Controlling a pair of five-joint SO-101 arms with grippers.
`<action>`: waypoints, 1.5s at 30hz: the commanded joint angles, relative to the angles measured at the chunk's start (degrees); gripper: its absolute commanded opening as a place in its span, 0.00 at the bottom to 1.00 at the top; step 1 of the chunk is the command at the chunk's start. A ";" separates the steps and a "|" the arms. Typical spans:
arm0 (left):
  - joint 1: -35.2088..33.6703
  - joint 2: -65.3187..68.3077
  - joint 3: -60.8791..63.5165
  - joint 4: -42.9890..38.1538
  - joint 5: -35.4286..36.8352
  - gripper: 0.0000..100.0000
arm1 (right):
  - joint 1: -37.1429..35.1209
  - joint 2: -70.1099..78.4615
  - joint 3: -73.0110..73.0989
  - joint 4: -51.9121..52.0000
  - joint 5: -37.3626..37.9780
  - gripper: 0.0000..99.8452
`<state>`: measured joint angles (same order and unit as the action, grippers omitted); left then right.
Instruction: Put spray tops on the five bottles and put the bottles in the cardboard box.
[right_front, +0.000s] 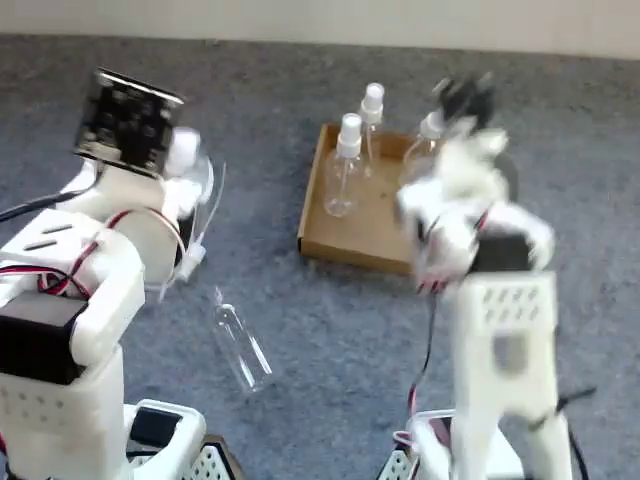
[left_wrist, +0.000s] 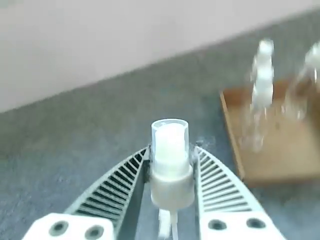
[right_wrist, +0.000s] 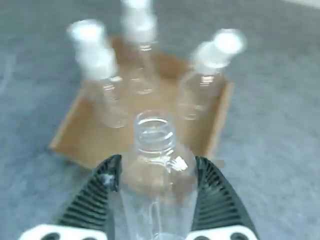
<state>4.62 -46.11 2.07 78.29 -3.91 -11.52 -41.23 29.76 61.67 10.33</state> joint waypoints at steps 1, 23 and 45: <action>4.26 -0.84 0.13 -10.11 5.45 0.05 | -9.89 -14.20 19.03 -7.52 -0.62 0.00; 21.49 -0.84 7.08 -34.81 15.30 0.04 | -20.79 -44.44 42.51 -18.51 -3.34 0.00; 23.69 -1.27 12.09 -35.08 15.12 0.04 | -20.62 -57.89 49.01 -20.44 -5.89 0.00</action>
<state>25.71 -46.37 15.87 44.53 10.68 -31.65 -98.46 79.34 42.68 4.88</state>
